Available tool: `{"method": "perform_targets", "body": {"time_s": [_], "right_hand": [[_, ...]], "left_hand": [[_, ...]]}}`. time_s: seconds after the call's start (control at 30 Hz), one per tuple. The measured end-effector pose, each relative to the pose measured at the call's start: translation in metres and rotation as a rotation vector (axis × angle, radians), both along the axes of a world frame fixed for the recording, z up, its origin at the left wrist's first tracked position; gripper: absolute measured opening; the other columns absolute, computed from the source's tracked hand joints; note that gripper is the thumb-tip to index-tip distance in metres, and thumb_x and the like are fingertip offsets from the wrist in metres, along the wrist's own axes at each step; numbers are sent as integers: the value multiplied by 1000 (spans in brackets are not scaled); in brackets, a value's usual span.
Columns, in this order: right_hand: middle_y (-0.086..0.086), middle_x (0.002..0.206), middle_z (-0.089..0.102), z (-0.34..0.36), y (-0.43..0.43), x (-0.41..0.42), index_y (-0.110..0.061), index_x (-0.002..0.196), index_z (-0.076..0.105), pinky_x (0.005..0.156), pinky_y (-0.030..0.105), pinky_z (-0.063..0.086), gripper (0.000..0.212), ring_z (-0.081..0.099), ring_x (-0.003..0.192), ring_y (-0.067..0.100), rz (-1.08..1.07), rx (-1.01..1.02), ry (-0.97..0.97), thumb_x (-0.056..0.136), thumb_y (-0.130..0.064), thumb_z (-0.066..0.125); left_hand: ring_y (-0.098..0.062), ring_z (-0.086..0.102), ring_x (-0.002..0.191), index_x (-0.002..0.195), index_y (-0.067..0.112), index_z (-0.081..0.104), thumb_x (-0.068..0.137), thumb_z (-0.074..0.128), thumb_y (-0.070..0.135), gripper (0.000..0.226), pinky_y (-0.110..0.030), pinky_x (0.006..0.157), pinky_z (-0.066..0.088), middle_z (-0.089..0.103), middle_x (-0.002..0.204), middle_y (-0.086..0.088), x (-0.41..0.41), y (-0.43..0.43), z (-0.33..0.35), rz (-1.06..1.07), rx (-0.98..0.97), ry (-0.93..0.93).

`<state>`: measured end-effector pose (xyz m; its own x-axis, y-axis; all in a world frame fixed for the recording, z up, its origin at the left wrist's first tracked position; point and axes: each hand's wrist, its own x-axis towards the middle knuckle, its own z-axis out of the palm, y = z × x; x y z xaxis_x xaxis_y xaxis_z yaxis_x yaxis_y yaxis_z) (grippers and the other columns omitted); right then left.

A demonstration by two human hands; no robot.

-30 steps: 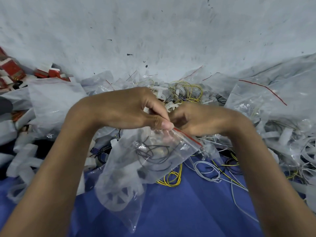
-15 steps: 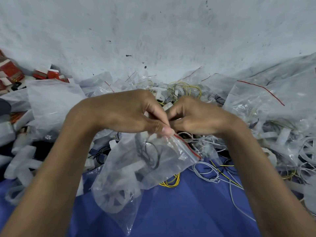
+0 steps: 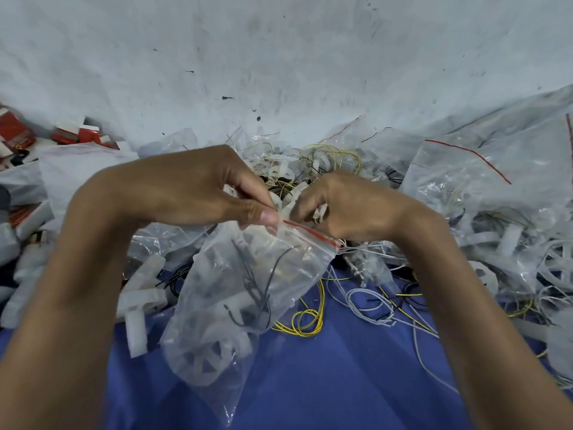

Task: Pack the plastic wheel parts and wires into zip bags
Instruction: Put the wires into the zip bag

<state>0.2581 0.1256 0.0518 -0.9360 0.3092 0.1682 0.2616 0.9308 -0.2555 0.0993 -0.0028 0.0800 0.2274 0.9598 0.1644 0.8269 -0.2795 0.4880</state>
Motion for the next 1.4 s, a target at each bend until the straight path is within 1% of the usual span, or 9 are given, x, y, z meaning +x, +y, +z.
{"method": "perform_targets", "body": {"time_s": [0.13,0.4,0.53,0.7,0.87,1.0,1.1,1.23,1.4], "right_hand": [[-22,70,61,-4,4,0,-18,89,76,65,-5,32,17,53,63,-15,10,-21,-30,80,-5,68],[-3,86,71,-6,1,-4,-12,93,74,67,9,41,23,58,69,3,81,-51,-77,79,2,61],[-4,68,66,-4,-10,-8,-9,78,74,63,18,43,5,58,64,7,164,-182,77,79,-8,70],[6,67,66,-14,-15,-17,-7,72,67,50,17,36,15,52,57,8,190,-151,-141,83,-17,69],[-11,78,70,-9,23,0,-21,85,71,67,10,48,10,62,69,-6,6,-336,267,79,-13,73],[-13,76,68,-36,26,-10,-19,94,73,64,6,42,25,59,67,-6,1,-245,-397,71,-18,80],[-8,88,65,-63,16,-28,-15,108,68,80,21,50,38,61,84,9,30,-315,-723,72,-14,79],[-1,93,66,-75,16,-36,-11,96,70,81,25,45,22,56,87,11,67,-179,-770,75,-15,76],[-3,81,64,-50,31,-14,-18,84,63,72,21,43,6,57,75,7,44,-382,-463,84,-14,68]], "left_hand": [[-4,62,68,69,44,72,70,61,52,14,-14,69,43,67,67,9,-3,-1,0,29,9,15],[1,59,64,65,46,70,70,61,53,12,-11,67,42,65,65,10,-1,0,-1,10,-31,15],[4,55,64,65,48,69,70,60,54,12,-18,68,43,65,64,12,4,3,-3,-29,-35,27],[3,58,64,65,47,69,70,62,52,10,-13,66,43,66,65,14,1,3,-3,-11,-48,38],[3,59,62,64,51,69,67,60,54,10,-3,63,37,65,60,17,-21,-5,-1,118,-31,78],[1,57,61,68,45,72,64,59,58,19,-5,61,38,63,60,12,-30,-7,-3,154,-84,93],[2,57,62,69,44,73,64,59,58,21,-4,63,38,63,60,12,-28,-6,-3,151,-102,83],[1,53,59,67,39,74,66,60,54,20,-8,63,38,59,57,12,-24,-4,-4,117,-123,66],[0,53,59,70,40,75,66,60,54,21,-9,64,39,62,59,10,-26,-6,-3,129,-117,54]]}}
